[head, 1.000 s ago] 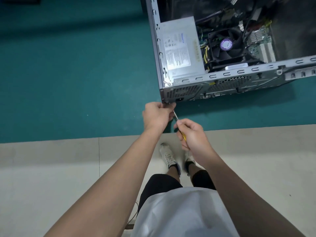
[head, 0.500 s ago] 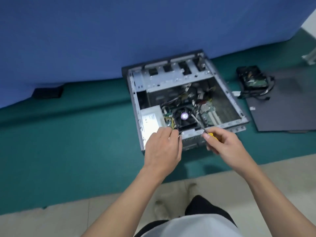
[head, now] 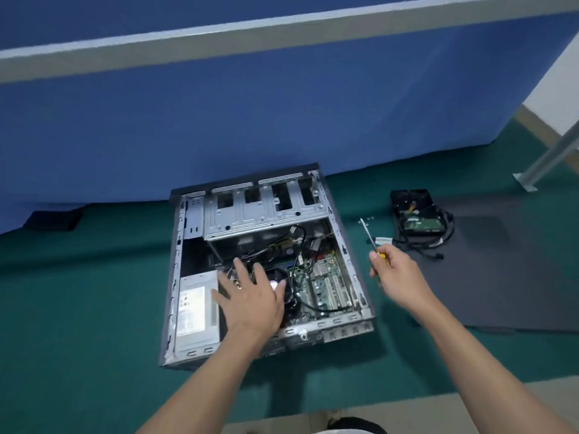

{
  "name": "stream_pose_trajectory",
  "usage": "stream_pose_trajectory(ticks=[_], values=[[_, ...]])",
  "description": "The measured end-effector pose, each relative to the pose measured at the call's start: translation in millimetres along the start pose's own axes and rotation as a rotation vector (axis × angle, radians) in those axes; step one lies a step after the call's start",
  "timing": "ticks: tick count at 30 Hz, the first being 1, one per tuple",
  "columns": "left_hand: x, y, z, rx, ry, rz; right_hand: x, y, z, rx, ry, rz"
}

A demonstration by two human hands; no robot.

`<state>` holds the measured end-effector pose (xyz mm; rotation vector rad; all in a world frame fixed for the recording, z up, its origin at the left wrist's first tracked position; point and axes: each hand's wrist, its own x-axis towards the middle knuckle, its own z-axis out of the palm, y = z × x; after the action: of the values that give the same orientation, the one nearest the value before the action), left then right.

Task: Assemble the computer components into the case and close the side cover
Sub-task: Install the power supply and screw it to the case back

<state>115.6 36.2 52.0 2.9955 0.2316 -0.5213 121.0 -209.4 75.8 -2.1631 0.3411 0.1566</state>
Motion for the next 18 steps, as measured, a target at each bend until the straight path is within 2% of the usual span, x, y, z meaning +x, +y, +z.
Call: stream_pose_trajectory(ticks=[2, 4, 8, 13, 18], values=[[10.5, 28.5, -3.0, -0.071, -0.031, 0.067, 21.0, 14.8, -8.8, 0.006, -0.029, 0.052], [19.4, 58.9, -2.5, -0.123, -0.039, 0.208, 41.4, 28.0, -16.0, -0.009, -0.039, 0.115], [36.8, 109.1, 1.3, -0.093, 0.027, 0.486, 81.1, 47.7, -21.2, -0.054, -0.074, 0.182], [56.4, 137.4, 1.0, -0.019, 0.082, 0.499, 129.3, 65.8, -12.1, -0.194, -0.101, 0.253], [60.6, 143.1, 2.8, 0.013, 0.107, 0.496, 174.2, 69.5, 1.4, -0.267, -0.057, 0.241]])
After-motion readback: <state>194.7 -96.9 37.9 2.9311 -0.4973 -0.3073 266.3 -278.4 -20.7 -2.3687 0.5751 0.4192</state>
